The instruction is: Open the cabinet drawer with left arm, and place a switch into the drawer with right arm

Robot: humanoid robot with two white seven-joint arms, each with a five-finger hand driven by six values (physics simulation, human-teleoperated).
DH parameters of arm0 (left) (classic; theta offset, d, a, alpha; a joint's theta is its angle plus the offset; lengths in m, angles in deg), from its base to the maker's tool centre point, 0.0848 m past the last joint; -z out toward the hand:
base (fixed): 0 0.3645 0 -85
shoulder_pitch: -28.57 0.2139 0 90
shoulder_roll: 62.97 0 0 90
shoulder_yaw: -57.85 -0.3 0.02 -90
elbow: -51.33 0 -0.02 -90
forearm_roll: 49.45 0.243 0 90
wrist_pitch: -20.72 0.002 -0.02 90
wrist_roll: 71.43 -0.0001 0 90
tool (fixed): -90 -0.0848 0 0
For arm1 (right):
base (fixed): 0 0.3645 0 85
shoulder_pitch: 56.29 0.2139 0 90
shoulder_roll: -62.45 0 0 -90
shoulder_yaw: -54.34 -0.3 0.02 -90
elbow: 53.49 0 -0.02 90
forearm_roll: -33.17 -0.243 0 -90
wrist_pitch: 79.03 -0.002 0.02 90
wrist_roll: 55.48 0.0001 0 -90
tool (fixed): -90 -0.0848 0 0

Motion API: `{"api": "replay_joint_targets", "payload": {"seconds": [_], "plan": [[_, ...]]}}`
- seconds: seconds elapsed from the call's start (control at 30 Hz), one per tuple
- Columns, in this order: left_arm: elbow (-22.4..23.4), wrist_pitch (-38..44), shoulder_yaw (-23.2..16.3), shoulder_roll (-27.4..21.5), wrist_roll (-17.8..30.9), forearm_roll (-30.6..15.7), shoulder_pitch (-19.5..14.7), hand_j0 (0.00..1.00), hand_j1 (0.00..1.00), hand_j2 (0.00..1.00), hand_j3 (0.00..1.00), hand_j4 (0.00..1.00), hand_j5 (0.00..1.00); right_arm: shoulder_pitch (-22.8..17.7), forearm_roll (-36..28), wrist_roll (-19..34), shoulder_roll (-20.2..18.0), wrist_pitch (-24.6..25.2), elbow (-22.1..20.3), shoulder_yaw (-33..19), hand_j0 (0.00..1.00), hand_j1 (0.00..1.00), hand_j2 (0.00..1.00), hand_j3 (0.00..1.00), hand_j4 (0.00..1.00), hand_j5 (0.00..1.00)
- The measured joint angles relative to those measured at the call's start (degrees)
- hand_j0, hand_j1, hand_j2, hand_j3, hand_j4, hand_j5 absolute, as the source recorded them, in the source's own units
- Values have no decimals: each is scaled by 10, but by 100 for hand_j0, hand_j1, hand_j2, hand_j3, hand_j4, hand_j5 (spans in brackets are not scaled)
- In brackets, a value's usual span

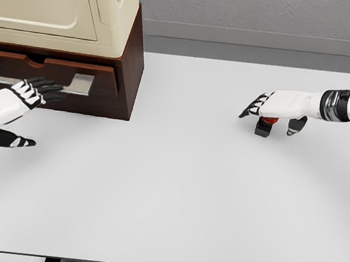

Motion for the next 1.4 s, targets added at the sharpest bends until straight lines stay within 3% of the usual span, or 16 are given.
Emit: {"api": "replay_joint_targets", "payload": {"seconds": [0.27, 0.47, 0.63, 0.73, 0.77, 0.8, 0.93, 1.13, 1.2, 1.33, 1.4], "plan": [[-3, -13, 36, 5, 1, 0, 39, 100, 100, 100, 100, 100, 100, 0, 2, 0, 0, 0, 1, 0, 100, 100, 100, 100, 100, 100], [-14, -15, 71, 13, 3, -21, 73, 100, 100, 100, 100, 100, 100, 0, 3, 0, 1, 0, 0, 0, 100, 100, 100, 100, 100, 100], [-26, -20, 102, 20, 7, -65, 113, 100, 100, 100, 100, 100, 100, 0, 3, 0, 1, 0, -1, 1, 100, 100, 100, 100, 100, 100], [-20, -18, 132, 26, 6, -44, 134, 100, 100, 100, 100, 100, 100, 0, 3, 0, 1, 0, -1, 1, 100, 100, 100, 100, 100, 100], [-23, -18, 140, 30, 3, -59, 141, 100, 100, 100, 100, 100, 100, 0, 3, 0, 1, 0, -1, 1, 100, 100, 100, 100, 100, 100], [-22, -23, 150, 31, 6, -37, 146, 100, 100, 100, 100, 100, 100, 0, 2, 0, 1, 0, -1, 0, 100, 100, 100, 100, 100, 100], [-35, -17, 219, 39, 2, -42, 179, 100, 100, 100, 100, 100, 100, 0, 2, 0, 1, 0, -2, 0, 100, 100, 100, 100, 100, 100], [-45, -13, 285, 35, -1, -68, 168, 100, 100, 100, 100, 100, 100, 0, 3, 0, 0, 0, -2, 0, 100, 100, 100, 100, 100, 100], [-46, -13, 288, 28, -1, -72, 127, 100, 100, 100, 100, 100, 100, 0, 3, 0, 0, 0, -2, 0, 100, 100, 100, 100, 100, 100], [-47, -12, 241, 8, -1, -76, 27, 100, 100, 100, 100, 100, 100, 0, 3, 0, 0, 0, -2, 0, 100, 100, 100, 100, 100, 100], [-47, -12, 211, 4, 0, -75, 18, 100, 100, 100, 100, 100, 100, 0, 3, 0, 0, 0, -2, 0, 98, 98, 98, 98, 98, 98]]}}
